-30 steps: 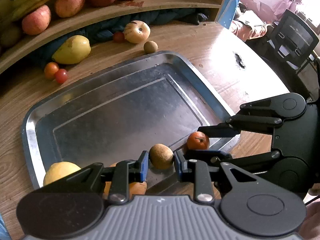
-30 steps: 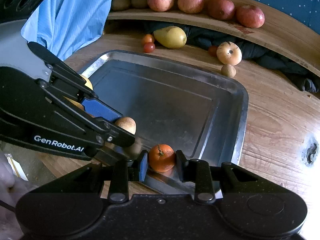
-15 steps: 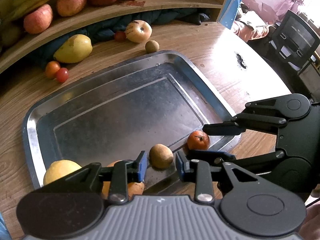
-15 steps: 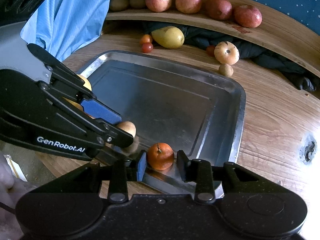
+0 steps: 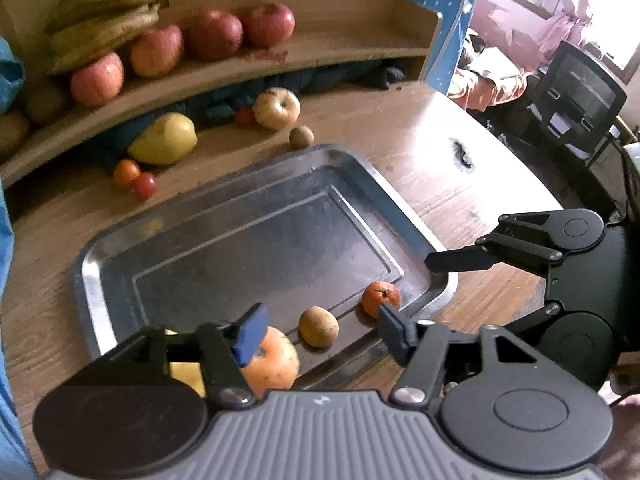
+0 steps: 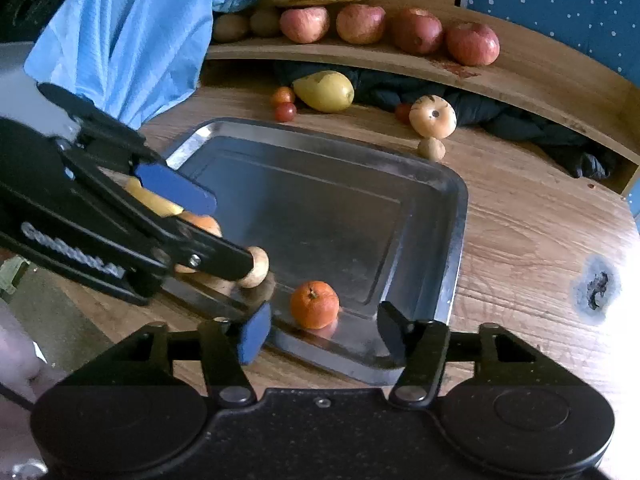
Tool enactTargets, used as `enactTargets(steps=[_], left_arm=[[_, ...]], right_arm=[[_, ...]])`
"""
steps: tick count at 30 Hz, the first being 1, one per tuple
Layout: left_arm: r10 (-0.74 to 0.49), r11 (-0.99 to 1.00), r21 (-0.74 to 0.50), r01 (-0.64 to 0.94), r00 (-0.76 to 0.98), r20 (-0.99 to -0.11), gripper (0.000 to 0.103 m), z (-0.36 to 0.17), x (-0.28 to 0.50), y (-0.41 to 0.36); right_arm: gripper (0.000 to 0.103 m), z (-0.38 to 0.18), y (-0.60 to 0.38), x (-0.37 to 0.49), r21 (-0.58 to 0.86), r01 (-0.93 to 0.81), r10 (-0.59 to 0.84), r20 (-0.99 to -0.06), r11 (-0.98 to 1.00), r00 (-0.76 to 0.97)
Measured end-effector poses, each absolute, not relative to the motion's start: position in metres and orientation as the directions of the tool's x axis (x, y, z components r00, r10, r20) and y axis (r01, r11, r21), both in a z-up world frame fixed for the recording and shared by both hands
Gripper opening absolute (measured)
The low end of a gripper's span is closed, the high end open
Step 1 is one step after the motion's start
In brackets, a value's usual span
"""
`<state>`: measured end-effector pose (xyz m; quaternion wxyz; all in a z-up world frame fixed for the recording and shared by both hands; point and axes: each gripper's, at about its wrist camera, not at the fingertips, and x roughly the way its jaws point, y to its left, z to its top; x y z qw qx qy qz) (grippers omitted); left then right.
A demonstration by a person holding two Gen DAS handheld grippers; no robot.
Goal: Organize fruits
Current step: 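Open the left tool on the small brown fruit while the right tool releases the tangerine, then reach both open tools past the tray toward the tomatoes under the shelf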
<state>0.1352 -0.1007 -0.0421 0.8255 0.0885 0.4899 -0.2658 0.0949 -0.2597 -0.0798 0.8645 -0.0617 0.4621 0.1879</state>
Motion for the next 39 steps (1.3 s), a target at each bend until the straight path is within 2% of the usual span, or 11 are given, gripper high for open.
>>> enactTargets(steps=[7, 12, 19, 26, 39], left_arm=[[-0.333, 0.851, -0.085, 0.518, 0.407, -0.851, 0.089, -0.030, 0.121, -0.079], [-0.317, 0.876, -0.091, 0.474, 0.424, -0.848, 0.100, -0.026, 0.115, -0.061], [-0.245, 0.899, -0.029, 0.437, 0.448, -0.860, 0.102, -0.023, 0.110, -0.042], [-0.173, 0.905, 0.040, 0.424, 0.451, -0.876, 0.103, -0.028, 0.111, -0.025], [-0.159, 0.920, 0.044, 0.390, 0.473, -0.866, 0.103, -0.024, 0.135, -0.008]], right_arm=[[0.082, -0.069, -0.261, 0.086, 0.095, -0.375, 0.287, -0.817, 0.922, 0.501], [0.090, -0.065, -0.261, 0.083, 0.104, -0.369, 0.290, -0.820, 0.923, 0.494], [0.100, -0.068, -0.256, 0.084, 0.112, -0.368, 0.291, -0.829, 0.923, 0.477], [0.102, -0.066, -0.246, 0.088, 0.102, -0.391, 0.291, -0.836, 0.915, 0.465], [0.102, -0.062, -0.231, 0.110, 0.103, -0.410, 0.306, -0.830, 0.906, 0.467]])
